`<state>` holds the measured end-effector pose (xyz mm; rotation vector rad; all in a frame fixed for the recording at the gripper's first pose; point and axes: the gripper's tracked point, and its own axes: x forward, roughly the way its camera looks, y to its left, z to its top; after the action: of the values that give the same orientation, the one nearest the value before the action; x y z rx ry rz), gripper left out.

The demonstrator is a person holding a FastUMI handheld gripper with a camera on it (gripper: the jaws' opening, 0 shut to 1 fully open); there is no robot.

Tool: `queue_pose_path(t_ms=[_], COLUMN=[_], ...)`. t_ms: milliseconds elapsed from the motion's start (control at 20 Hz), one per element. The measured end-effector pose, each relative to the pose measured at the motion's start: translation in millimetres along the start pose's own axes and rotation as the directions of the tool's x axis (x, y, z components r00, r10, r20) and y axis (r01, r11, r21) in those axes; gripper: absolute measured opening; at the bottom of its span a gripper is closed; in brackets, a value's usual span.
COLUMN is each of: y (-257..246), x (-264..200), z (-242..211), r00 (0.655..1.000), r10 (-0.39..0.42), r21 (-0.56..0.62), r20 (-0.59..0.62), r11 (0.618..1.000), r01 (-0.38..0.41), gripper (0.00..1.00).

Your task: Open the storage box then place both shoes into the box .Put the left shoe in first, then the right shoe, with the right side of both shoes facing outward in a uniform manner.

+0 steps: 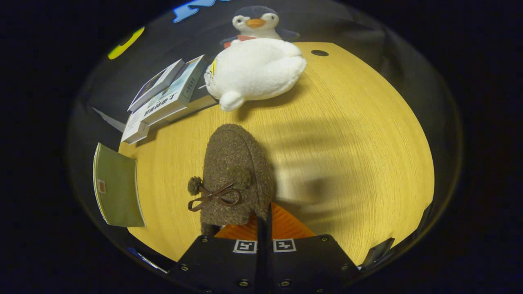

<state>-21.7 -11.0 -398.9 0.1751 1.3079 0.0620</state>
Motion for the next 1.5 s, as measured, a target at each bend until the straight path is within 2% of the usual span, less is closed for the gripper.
queue_pose_path(t_ms=[150, 650, 1150, 1500], y=[10, 77, 156, 231], x=[-17, -80, -124, -134], z=[11, 45, 71, 72], r00=[1.0, 0.994, 0.976, 0.962], r10=[-0.015, 0.063, 0.156, 0.239], r21=[-0.014, -0.001, -0.105, -0.218], r20=[0.026, 0.089, 0.151, 0.128], r11=[1.0, 0.998, 0.984, 0.953], r01=[0.015, -0.063, -0.141, -0.208], gripper=[0.0, 0.0, 0.0, 0.0])
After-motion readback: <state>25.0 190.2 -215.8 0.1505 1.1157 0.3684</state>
